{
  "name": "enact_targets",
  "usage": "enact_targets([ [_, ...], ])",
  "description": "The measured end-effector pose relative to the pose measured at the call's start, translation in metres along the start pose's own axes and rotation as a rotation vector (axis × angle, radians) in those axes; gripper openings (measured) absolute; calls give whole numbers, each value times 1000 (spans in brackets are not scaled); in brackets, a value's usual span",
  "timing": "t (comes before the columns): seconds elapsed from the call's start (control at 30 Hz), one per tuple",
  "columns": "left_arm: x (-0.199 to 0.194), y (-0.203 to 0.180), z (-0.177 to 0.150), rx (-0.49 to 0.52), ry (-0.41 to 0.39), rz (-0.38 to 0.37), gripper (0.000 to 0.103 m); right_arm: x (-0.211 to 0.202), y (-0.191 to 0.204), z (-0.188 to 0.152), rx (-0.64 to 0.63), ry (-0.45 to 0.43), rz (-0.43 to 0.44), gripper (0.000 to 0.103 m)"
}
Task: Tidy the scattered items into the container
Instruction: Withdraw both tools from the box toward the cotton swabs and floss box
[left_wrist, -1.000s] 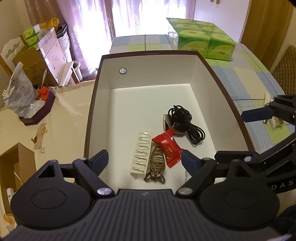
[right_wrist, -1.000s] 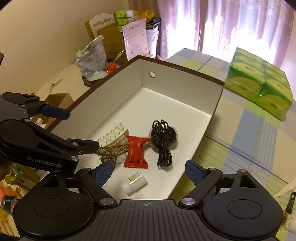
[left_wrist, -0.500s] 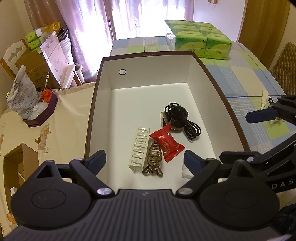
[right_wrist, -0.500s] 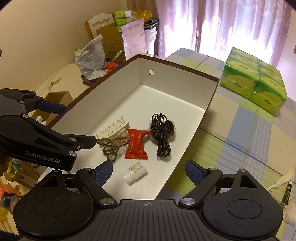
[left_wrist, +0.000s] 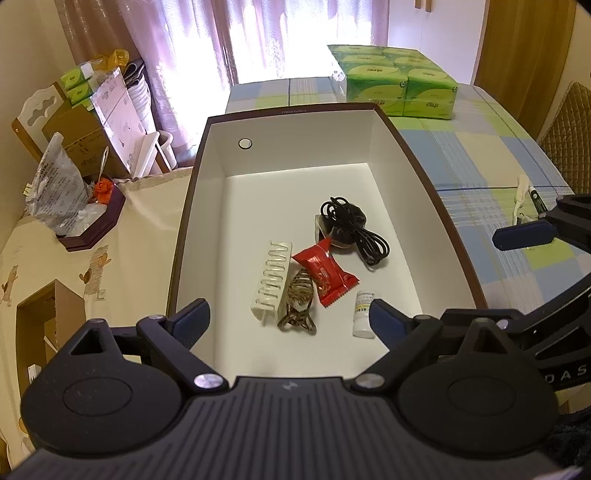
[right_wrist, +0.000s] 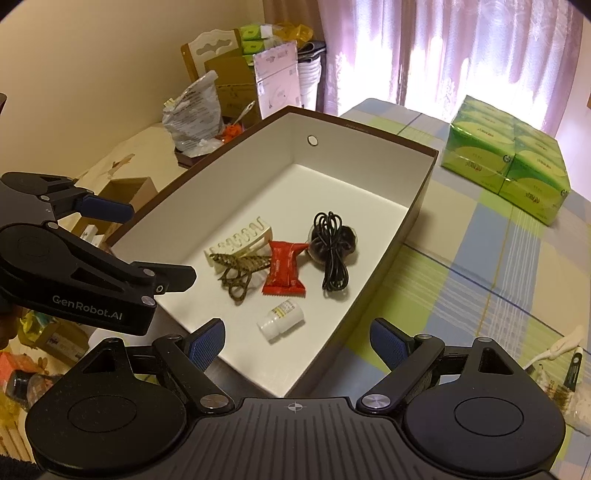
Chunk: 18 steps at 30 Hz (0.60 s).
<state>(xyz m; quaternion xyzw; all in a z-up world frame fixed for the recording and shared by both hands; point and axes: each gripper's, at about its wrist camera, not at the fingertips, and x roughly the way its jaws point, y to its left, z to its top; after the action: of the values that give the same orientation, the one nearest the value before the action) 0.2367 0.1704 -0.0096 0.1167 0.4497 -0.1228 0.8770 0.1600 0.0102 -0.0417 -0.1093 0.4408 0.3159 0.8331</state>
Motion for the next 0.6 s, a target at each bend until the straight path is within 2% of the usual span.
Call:
enact_targets([
  [0.6, -34, -36, -37, -26, 8, 39, 92, -28, 2, -41, -41, -4, 63, 91],
])
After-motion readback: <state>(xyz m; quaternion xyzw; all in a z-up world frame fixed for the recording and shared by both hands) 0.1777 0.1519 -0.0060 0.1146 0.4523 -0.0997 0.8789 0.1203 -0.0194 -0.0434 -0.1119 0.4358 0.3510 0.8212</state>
